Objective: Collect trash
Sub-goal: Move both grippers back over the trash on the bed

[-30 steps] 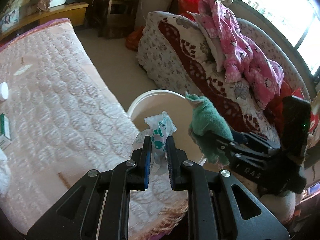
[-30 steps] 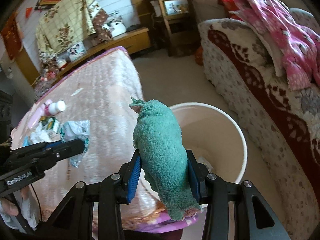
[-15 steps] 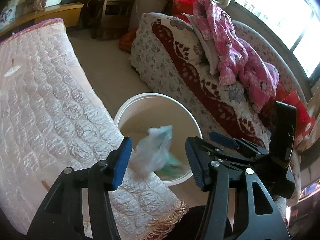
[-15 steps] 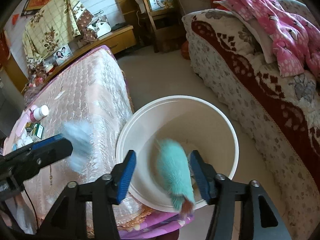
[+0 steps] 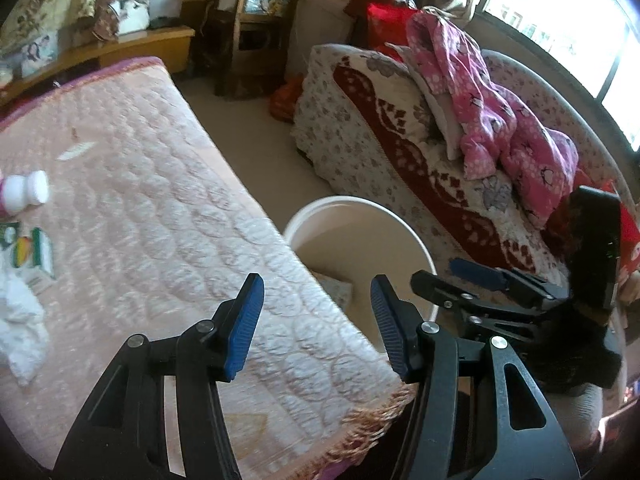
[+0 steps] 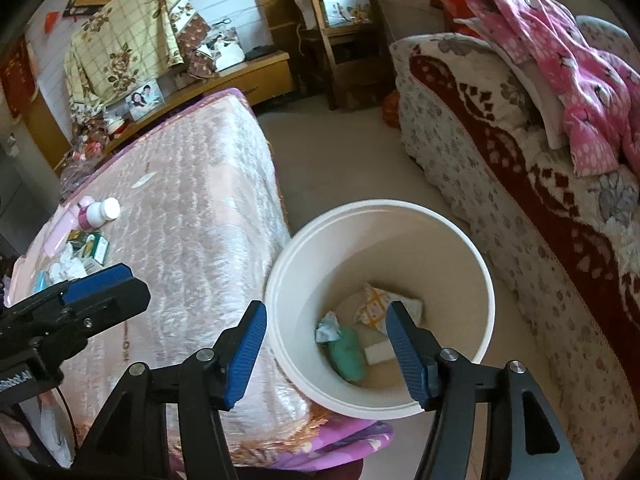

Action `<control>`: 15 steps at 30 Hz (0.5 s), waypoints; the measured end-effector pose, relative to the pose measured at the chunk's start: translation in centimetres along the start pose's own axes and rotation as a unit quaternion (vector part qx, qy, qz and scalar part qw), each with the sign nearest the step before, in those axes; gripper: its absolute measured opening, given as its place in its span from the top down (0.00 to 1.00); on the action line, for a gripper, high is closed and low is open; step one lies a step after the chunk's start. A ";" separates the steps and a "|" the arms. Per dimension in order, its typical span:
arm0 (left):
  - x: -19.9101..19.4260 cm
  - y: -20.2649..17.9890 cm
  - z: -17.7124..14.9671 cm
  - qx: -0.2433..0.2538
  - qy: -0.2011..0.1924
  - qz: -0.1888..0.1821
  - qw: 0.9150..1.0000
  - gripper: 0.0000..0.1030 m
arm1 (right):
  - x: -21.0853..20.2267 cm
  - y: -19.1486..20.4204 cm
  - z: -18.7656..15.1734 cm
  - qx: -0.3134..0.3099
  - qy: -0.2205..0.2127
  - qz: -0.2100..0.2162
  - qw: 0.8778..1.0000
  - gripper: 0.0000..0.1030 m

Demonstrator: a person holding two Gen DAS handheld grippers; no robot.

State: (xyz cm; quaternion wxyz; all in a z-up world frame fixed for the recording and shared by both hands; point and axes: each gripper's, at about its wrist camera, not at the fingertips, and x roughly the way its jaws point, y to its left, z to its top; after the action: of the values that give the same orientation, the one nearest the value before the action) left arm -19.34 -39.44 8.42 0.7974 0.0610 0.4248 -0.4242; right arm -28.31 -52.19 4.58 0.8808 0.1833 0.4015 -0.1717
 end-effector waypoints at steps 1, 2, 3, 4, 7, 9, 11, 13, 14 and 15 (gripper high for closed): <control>-0.4 0.2 -0.1 0.000 -0.004 0.006 1.000 0.48 | -0.3 0.5 0.1 -0.005 -0.004 0.002 1.000 0.37; -0.8 0.4 -0.2 0.000 -0.010 0.016 1.000 0.48 | -0.5 0.8 0.2 -0.007 -0.006 0.003 1.000 0.37; -1.2 0.7 -0.3 0.000 -0.014 0.024 1.000 0.47 | -0.7 1.4 0.3 -0.012 -0.009 0.005 1.000 0.37; -1.5 0.9 -0.4 0.000 -0.018 0.034 0.999 0.48 | -0.9 1.9 0.4 -0.016 -0.011 0.008 1.000 0.37; -2.7 2.0 -0.9 -0.007 -0.029 0.057 0.998 0.47 | -1.5 3.7 0.5 -0.030 -0.017 0.017 0.999 0.36; -3.5 3.0 -1.2 -0.013 -0.032 0.071 0.997 0.48 | -1.7 4.9 0.6 -0.040 -0.020 0.025 0.999 0.36; -4.4 4.1 -1.5 -0.019 -0.037 0.084 0.996 0.48 | -1.8 6.3 0.7 -0.051 -0.021 0.034 0.998 0.36; -5.1 5.0 -1.9 -0.025 -0.042 0.092 0.995 0.48 | -1.8 7.6 0.8 -0.061 -0.021 0.043 0.997 0.36; -5.7 5.7 -2.2 -0.029 -0.044 0.099 0.994 0.48 | -1.7 8.1 0.8 -0.064 -0.021 0.046 0.997 0.36; -6.1 6.2 -2.3 -0.032 -0.046 0.103 0.993 0.48 | -1.7 8.8 0.8 -0.069 -0.021 0.051 0.996 0.36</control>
State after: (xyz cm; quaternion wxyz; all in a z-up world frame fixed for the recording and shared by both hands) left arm -17.99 -30.67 9.76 0.8573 0.0591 0.3921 -0.3284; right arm -24.86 -44.57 8.02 0.9070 0.1389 0.3842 -0.1027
